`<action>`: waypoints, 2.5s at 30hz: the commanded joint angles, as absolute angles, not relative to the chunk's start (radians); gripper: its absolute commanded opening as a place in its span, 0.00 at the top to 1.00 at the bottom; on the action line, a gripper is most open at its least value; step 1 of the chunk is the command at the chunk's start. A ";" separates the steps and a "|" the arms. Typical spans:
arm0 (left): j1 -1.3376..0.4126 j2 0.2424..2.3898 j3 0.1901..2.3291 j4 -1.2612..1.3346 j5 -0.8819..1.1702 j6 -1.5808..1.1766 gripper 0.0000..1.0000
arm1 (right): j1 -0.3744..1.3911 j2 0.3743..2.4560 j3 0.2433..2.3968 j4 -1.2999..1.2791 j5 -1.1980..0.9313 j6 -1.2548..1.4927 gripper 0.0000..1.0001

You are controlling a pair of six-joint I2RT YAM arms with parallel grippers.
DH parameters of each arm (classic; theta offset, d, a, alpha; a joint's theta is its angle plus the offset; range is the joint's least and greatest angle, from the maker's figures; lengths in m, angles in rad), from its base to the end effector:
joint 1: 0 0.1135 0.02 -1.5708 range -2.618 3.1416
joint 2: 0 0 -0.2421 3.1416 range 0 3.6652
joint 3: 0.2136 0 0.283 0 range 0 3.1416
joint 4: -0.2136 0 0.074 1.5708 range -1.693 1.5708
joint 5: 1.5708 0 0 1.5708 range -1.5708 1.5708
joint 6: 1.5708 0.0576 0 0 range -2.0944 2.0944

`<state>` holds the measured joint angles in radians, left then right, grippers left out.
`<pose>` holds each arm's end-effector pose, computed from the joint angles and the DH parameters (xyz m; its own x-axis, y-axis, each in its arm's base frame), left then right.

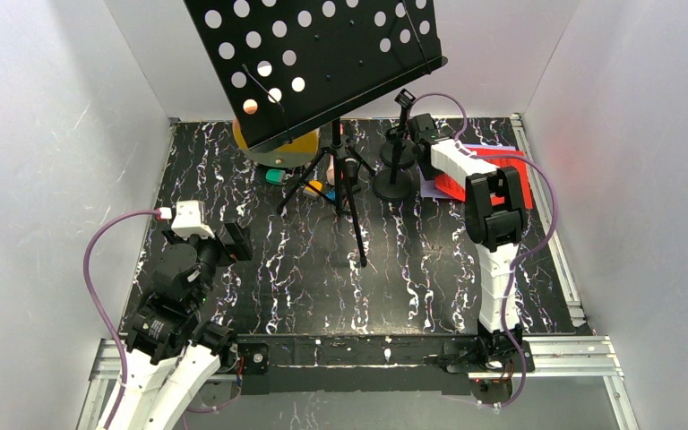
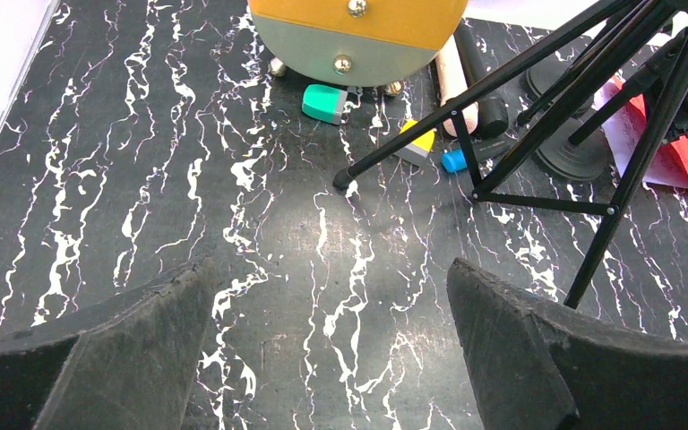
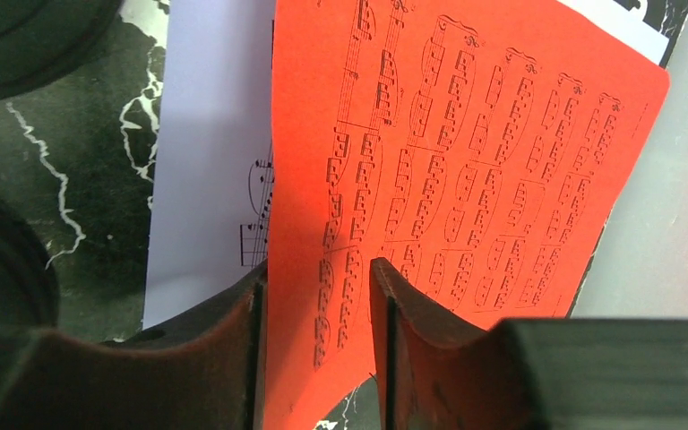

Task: Pack up the instrument practice props
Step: Place the sheet music at the center of the board.

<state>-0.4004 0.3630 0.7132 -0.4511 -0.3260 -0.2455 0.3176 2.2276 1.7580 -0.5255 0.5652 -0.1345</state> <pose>0.1553 -0.0457 0.3378 -0.1084 -0.2041 -0.9729 0.0510 0.9763 -0.2105 0.4926 0.1294 0.1307 -0.7914 -0.3794 -0.4793 -0.0937 0.8501 -0.5182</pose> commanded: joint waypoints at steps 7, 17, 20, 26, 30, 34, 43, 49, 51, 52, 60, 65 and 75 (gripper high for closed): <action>-0.392 0.372 0.709 -0.455 -0.336 -0.236 0.02 | 0.313 1.971 1.659 -0.527 0.432 -0.079 0.43; -0.392 0.360 0.709 -0.455 -0.328 -0.238 0.02 | 0.019 1.717 1.373 -0.419 0.106 0.179 0.39; -0.393 0.355 0.707 -0.455 -0.328 -0.238 0.02 | -0.125 1.698 1.323 -0.387 0.036 0.299 0.37; -0.392 0.353 0.707 -0.455 -0.330 -0.236 0.02 | -0.241 1.697 1.234 -0.281 0.042 0.421 0.23; -0.392 0.354 0.707 -0.455 -0.330 -0.236 0.02 | -0.264 1.719 1.198 -0.229 0.096 0.486 0.23; -0.392 0.357 0.705 -0.456 -0.334 -0.236 0.01 | -0.273 1.749 1.179 -0.204 0.163 0.529 0.19; -0.392 0.363 0.705 -0.455 -0.336 -0.235 0.02 | -0.283 1.816 1.134 -0.127 0.146 0.540 0.17; -0.392 0.368 0.705 -0.455 -0.336 -0.235 0.02 | -0.285 1.851 1.112 -0.077 0.076 0.547 0.17; -0.391 0.370 0.706 -0.456 -0.337 -0.235 0.02 | -0.285 1.866 1.106 -0.064 0.049 0.549 0.17; -0.391 0.370 0.705 -0.456 -0.337 -0.235 0.02 | -0.285 1.873 1.103 -0.058 0.034 0.549 0.17; -0.391 0.377 0.706 -0.456 -0.339 -0.233 0.02 | -0.285 1.898 1.094 -0.012 -0.068 0.540 0.13; -0.392 0.379 0.707 -0.455 -0.339 -0.233 0.02 | -0.285 1.902 1.106 -0.009 -0.112 0.518 0.10; -0.390 0.385 0.707 -0.455 -0.335 -0.233 0.02 | -0.285 1.876 1.142 -0.050 -0.098 0.433 0.08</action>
